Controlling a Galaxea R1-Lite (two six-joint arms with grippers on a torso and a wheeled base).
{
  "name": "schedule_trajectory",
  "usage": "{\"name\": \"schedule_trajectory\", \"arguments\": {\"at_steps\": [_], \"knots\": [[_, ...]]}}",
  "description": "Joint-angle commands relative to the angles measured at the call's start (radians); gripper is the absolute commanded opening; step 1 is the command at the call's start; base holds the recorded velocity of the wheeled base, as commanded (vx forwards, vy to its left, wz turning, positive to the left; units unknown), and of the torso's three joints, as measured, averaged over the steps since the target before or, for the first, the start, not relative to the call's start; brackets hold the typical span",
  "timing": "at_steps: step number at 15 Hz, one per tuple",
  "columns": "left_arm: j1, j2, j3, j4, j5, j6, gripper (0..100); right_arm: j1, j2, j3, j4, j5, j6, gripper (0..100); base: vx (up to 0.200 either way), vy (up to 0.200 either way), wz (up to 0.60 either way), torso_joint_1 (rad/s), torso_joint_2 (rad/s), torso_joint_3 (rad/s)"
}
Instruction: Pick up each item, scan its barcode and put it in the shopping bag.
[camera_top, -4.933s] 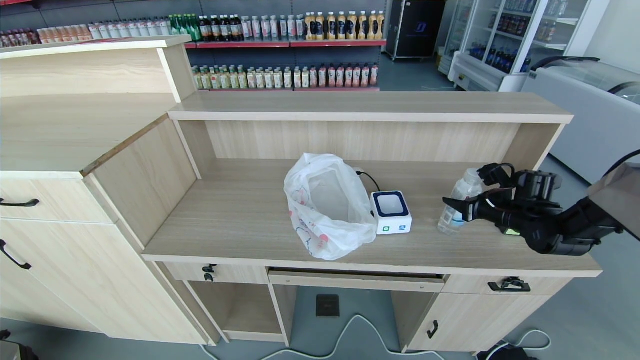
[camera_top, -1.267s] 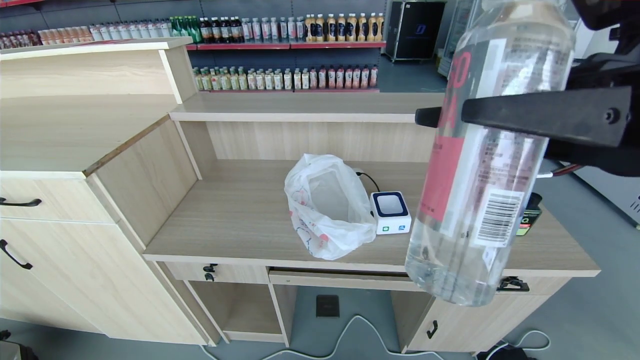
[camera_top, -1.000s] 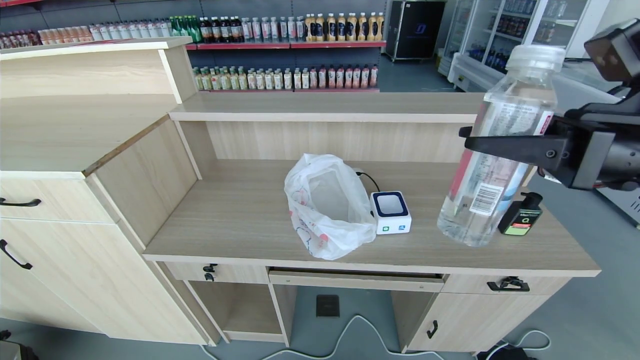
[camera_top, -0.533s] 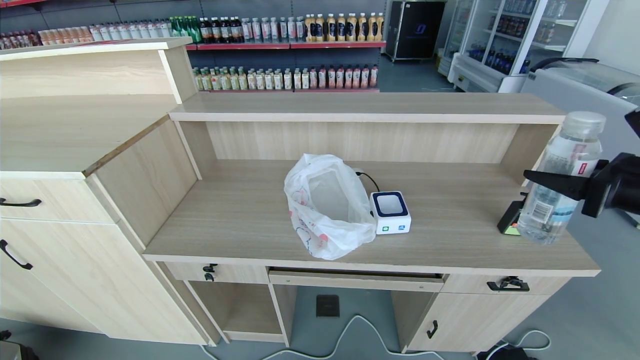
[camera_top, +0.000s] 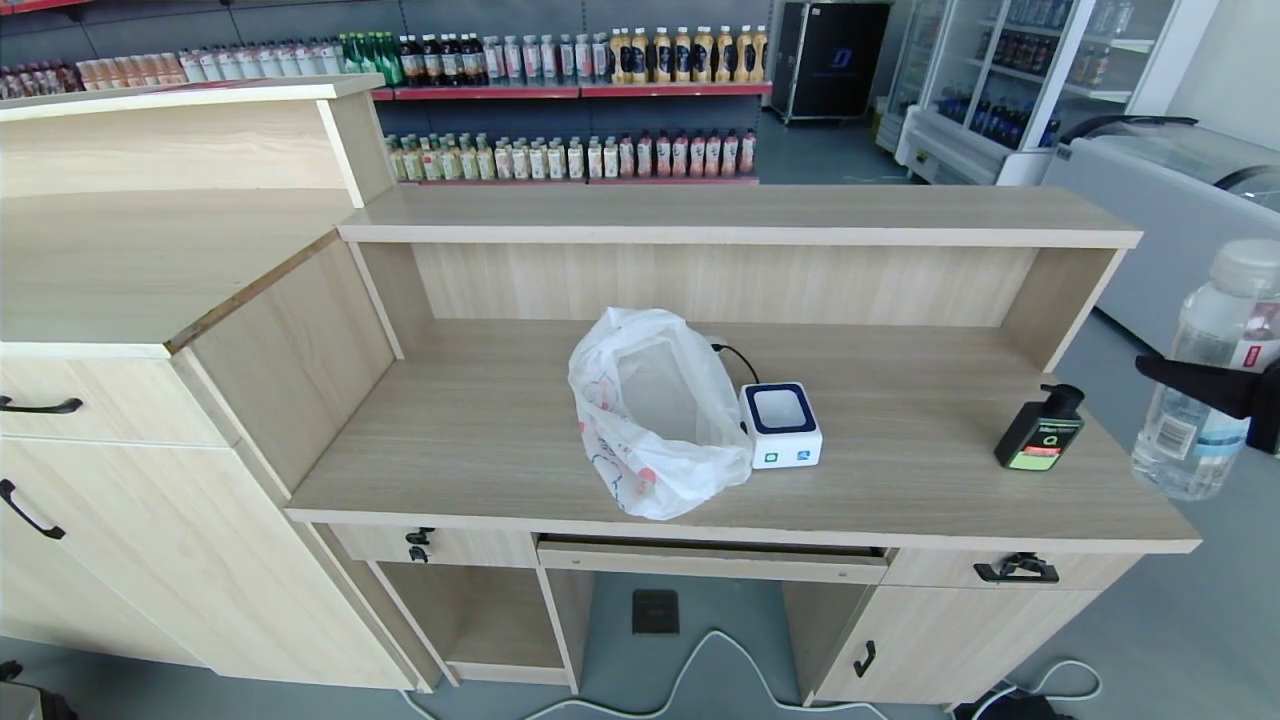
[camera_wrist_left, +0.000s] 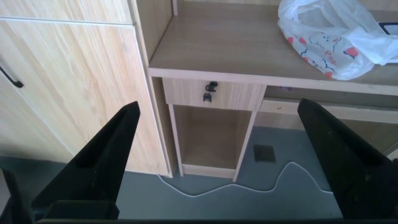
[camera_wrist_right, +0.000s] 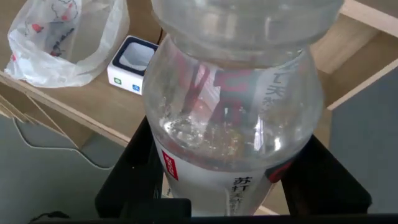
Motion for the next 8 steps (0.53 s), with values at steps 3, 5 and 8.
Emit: {"name": "schedule_trajectory", "arguments": {"at_steps": [3, 5, 8], "knots": [[0.001, 0.0, 0.0, 0.0, 0.001, 0.001, 100, -0.026, 0.008, -0.031, -0.032, -0.179, -0.056, 0, 0.0, 0.0, 0.4, 0.002, 0.0, 0.002], [0.001, 0.0, 0.0, 0.0, 0.001, -0.001, 100, -0.027, 0.048, -0.033, -0.097, -0.194, -0.057, 0, 0.0, 0.0, 0.6, 0.002, 0.0, 0.005], [0.001, 0.0, 0.0, 0.0, 0.001, -0.001, 100, -0.032, 0.14, -0.074, -0.172, -0.214, -0.06, 0, 0.0, 0.0, 0.4, 0.003, 0.0, 0.002]]}}
